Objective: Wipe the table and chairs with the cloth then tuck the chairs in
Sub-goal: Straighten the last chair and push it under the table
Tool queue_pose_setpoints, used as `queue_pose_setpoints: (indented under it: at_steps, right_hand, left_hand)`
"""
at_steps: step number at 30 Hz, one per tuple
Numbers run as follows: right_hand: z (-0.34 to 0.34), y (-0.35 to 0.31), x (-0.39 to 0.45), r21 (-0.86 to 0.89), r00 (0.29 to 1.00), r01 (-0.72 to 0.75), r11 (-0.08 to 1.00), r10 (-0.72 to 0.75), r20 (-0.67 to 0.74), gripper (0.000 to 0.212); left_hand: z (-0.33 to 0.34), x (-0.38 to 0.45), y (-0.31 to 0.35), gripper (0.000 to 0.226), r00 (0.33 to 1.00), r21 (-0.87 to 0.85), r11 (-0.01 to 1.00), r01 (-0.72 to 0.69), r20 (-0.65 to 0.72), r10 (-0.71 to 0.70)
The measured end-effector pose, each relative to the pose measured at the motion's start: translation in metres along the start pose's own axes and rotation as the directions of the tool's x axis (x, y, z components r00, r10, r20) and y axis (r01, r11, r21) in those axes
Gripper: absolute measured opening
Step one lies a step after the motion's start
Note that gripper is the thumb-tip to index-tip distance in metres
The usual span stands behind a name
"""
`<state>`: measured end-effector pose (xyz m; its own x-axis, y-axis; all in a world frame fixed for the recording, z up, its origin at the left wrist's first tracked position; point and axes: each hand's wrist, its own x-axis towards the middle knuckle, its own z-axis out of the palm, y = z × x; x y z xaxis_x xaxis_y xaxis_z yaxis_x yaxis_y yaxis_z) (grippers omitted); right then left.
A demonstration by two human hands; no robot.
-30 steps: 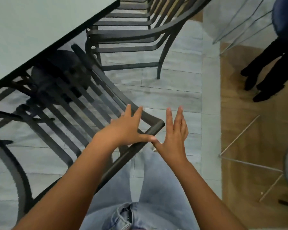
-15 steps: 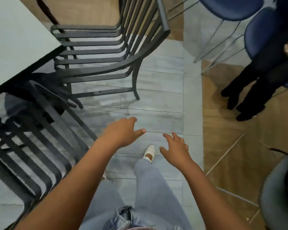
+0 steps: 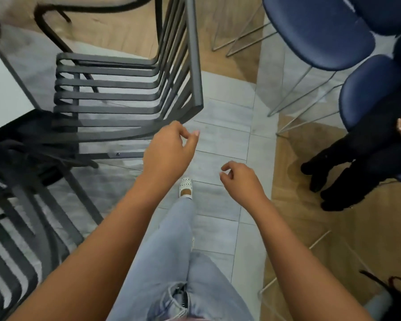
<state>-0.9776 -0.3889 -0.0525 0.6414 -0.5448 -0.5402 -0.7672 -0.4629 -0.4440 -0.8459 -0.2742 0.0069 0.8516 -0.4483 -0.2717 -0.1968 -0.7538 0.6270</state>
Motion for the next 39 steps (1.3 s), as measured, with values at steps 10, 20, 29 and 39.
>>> queue_pose_setpoints:
  at_steps: [10, 20, 29, 39]
  right_hand:
    - [-0.071, -0.058, 0.121, -0.03, 0.989, 0.142, 0.989, -0.143, -0.028, 0.019]
    - [-0.12, -0.124, 0.218, 0.064, 0.891, 0.452, 0.89, -0.446, -0.092, 0.02]
    - [-0.176, -0.174, 0.304, -0.152, 0.661, 0.743, 0.652, -0.751, 0.008, 0.055]
    - [-0.189, -0.239, 0.378, -0.532, 0.5, 0.823, 0.201, -0.7, 0.51, 0.094]
  left_hand:
    - [-0.002, 0.121, 0.059, 0.057, 0.988, -0.032, 0.999, 0.011, -0.155, -0.016]
    - [0.005, 0.18, 0.076, 0.075, 0.956, -0.079, 0.96, 0.268, -0.104, -0.276]
    - [0.013, 0.218, 0.093, 0.074, 0.817, -0.131, 0.816, 0.563, -0.065, -0.573]
    - [0.024, 0.25, 0.09, 0.094, 0.698, -0.134, 0.686, 0.715, 0.084, -0.711]
